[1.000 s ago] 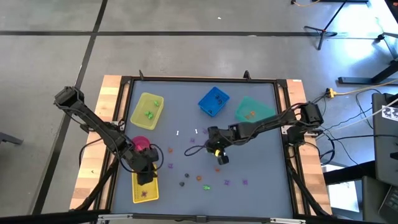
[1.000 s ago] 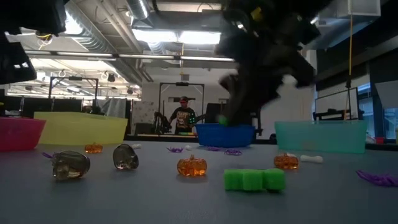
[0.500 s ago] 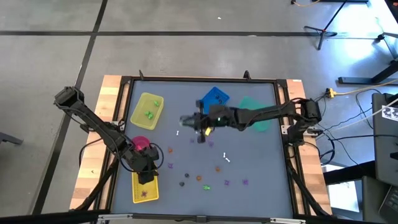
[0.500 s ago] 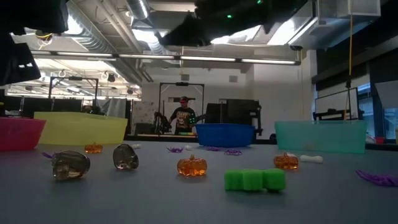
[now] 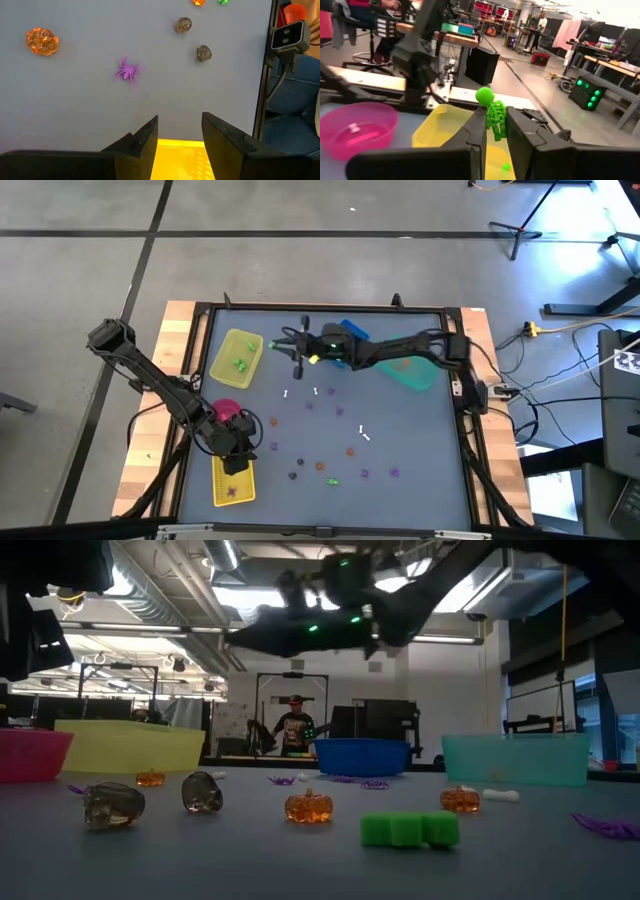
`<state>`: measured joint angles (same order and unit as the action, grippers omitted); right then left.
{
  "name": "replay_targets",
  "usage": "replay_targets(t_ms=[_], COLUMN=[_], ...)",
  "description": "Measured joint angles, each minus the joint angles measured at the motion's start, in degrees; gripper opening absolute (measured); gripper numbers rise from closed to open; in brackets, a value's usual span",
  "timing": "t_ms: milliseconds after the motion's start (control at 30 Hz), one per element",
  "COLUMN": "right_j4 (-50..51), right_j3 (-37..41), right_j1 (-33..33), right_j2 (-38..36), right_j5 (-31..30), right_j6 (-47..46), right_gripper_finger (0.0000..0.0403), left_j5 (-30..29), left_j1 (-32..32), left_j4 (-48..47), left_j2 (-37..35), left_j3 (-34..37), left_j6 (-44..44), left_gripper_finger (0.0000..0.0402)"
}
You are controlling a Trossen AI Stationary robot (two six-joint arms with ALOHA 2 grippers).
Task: Sort Halloween decoration
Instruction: Put the green skeleton toy into the yellow bin, then put the orange pumpkin toy into the green bin
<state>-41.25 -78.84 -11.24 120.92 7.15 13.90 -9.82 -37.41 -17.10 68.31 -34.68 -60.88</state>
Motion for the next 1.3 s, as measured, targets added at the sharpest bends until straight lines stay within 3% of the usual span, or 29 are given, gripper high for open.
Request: replay_targets(t_ms=[300,533,767,1100,1300], right_j4=[10.0,13.1,14.4,17.0,17.0], right_j3=[-20.2,-29.2,-30.4,-30.4,-30.4], right_j1=[-0.5,-0.5,-0.5,-0.4,-0.4], right_j2=[13.4,20.4,22.5,22.5,22.5], right_j5=[0.0,0.0,0.0,-1.9,-2.2], right_j6=[0.0,0.0,0.0,0.1,0.0], right_gripper_finger=[0.0053,0.0053,0.006,0.0168,0.0194], left_j5=[-0.4,-1.6,-1.7,-1.7,-1.7], left_j1=[0.0,0.0,0.0,0.0,0.0], left_j4=[0.0,0.1,0.1,0.1,0.1], left_j2=[0.0,0.0,0.0,0.0,0.0], left_j3=[0.0,0.0,0.0,0.0,0.0], left_j6=[0.0,0.0,0.0,0.0,0.0], left_gripper_finger=[0.0137,0.0137,0.0137,0.0137,0.0137])
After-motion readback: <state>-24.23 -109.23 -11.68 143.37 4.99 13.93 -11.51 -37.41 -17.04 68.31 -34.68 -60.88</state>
